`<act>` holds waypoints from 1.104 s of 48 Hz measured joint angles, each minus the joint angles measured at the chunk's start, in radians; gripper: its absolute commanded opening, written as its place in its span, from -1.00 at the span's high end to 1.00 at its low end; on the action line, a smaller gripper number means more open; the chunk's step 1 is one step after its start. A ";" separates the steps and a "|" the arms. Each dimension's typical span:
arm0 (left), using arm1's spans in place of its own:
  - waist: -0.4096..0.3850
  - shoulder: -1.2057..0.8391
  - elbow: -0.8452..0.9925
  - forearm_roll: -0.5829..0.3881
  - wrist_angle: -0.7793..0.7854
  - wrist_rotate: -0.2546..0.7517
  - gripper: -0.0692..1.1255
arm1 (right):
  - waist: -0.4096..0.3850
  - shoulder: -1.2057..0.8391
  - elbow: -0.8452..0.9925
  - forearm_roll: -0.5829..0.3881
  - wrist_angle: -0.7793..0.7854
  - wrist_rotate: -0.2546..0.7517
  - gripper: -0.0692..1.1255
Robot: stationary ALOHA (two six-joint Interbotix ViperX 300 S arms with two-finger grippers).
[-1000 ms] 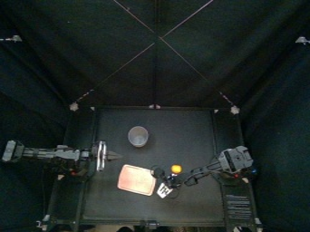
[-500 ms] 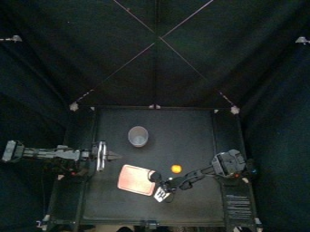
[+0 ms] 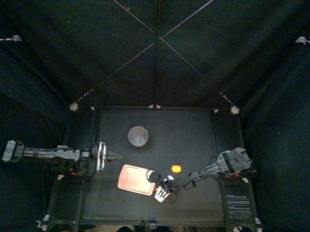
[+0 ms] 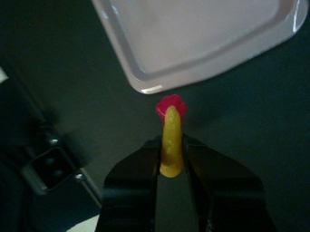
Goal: Pick the shrimp then place it in the grey bowl
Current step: Place shrimp in the grey bowl
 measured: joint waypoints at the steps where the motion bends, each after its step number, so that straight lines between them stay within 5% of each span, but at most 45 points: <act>1: 0.000 0.000 0.000 0.002 0.000 0.002 0.77 | -0.003 -0.015 0.000 -0.018 0.002 0.000 0.10; 23: 0.002 0.000 0.002 0.011 -0.002 0.003 0.77 | -0.310 -0.117 -0.005 -0.514 -0.181 0.006 0.10; 53: 0.003 0.002 0.009 0.009 -0.003 0.003 0.77 | -0.615 -0.008 -0.009 -0.525 -0.719 0.009 0.08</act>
